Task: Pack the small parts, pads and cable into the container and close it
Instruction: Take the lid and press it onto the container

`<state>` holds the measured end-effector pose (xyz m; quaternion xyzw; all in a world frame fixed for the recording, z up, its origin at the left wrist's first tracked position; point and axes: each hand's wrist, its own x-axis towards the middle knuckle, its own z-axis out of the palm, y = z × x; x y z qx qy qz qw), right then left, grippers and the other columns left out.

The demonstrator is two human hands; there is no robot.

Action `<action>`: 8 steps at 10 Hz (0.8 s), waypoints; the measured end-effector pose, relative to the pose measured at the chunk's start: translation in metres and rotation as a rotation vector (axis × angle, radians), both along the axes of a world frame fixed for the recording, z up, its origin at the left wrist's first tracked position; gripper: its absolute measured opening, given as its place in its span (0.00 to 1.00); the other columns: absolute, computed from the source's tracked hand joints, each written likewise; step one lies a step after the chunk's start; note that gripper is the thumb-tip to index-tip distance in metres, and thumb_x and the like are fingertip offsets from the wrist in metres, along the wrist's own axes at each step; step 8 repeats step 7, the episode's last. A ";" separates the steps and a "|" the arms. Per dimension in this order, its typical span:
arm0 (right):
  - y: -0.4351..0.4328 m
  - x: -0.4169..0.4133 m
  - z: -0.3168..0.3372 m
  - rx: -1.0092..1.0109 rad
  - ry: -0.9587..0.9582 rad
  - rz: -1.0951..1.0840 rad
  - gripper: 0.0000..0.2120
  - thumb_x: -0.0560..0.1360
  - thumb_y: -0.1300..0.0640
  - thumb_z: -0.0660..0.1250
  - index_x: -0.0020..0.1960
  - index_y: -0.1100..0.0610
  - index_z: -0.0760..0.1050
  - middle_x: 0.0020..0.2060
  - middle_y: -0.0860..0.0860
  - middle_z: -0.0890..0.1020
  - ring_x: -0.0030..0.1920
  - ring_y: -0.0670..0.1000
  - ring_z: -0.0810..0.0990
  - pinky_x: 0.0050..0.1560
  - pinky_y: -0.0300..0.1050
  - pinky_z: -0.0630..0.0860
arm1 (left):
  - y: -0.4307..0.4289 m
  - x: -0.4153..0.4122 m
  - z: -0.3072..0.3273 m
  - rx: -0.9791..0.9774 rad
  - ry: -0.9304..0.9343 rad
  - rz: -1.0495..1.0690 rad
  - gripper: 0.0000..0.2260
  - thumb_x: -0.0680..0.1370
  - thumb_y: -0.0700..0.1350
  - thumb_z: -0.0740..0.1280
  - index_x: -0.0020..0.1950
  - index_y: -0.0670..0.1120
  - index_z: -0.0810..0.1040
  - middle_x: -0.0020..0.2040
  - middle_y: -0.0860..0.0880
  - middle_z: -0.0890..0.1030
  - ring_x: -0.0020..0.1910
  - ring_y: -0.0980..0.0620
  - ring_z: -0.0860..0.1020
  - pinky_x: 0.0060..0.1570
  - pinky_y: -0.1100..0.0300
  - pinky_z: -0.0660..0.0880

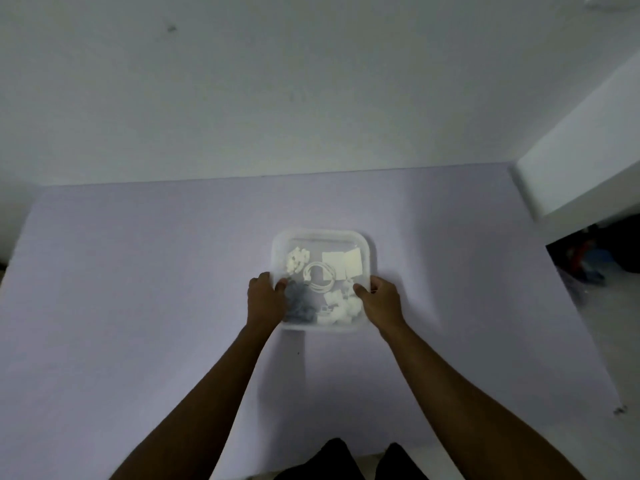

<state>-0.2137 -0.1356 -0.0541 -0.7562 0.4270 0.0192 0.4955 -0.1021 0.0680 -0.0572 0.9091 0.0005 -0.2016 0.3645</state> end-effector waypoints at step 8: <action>-0.169 0.080 -0.008 -0.171 0.103 0.227 0.16 0.78 0.53 0.68 0.61 0.61 0.77 0.56 0.60 0.82 0.59 0.59 0.79 0.56 0.46 0.74 | -0.155 0.075 0.012 0.248 0.061 -0.183 0.23 0.83 0.53 0.56 0.65 0.34 0.70 0.64 0.35 0.75 0.63 0.38 0.74 0.61 0.50 0.71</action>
